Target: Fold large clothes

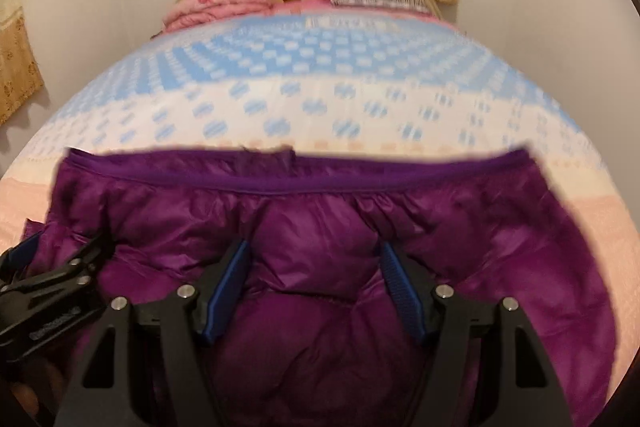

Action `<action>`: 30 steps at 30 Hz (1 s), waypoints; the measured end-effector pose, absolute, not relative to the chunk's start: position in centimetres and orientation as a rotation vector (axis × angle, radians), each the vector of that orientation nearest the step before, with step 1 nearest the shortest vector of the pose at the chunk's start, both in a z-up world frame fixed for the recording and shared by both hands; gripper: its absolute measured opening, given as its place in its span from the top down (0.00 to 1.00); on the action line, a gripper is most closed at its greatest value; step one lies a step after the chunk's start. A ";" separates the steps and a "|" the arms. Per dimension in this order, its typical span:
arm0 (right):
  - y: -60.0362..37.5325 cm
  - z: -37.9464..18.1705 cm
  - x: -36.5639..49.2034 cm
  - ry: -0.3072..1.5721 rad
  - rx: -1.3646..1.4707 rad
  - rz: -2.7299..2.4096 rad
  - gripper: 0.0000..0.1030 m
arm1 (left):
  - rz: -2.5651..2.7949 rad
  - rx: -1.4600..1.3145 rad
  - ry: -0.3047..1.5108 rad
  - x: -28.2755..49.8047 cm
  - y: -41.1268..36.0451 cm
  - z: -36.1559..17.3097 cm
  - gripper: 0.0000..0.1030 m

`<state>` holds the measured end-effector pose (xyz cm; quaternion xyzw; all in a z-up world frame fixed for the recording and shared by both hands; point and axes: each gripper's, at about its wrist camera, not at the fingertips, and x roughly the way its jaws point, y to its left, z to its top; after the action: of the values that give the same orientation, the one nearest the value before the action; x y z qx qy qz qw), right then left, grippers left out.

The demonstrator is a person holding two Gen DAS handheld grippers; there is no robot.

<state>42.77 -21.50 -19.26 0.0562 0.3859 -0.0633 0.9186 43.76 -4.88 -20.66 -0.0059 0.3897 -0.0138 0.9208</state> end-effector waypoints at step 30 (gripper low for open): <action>-19.2 -20.1 32.4 0.781 -0.007 -0.162 0.14 | -0.075 -0.003 0.750 35.2 -5.5 -20.6 0.01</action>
<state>32.43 -19.19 -20.12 -0.0036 0.3804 -0.0787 0.9215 35.19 -5.52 -20.62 -0.0015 0.3662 -0.0367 0.9298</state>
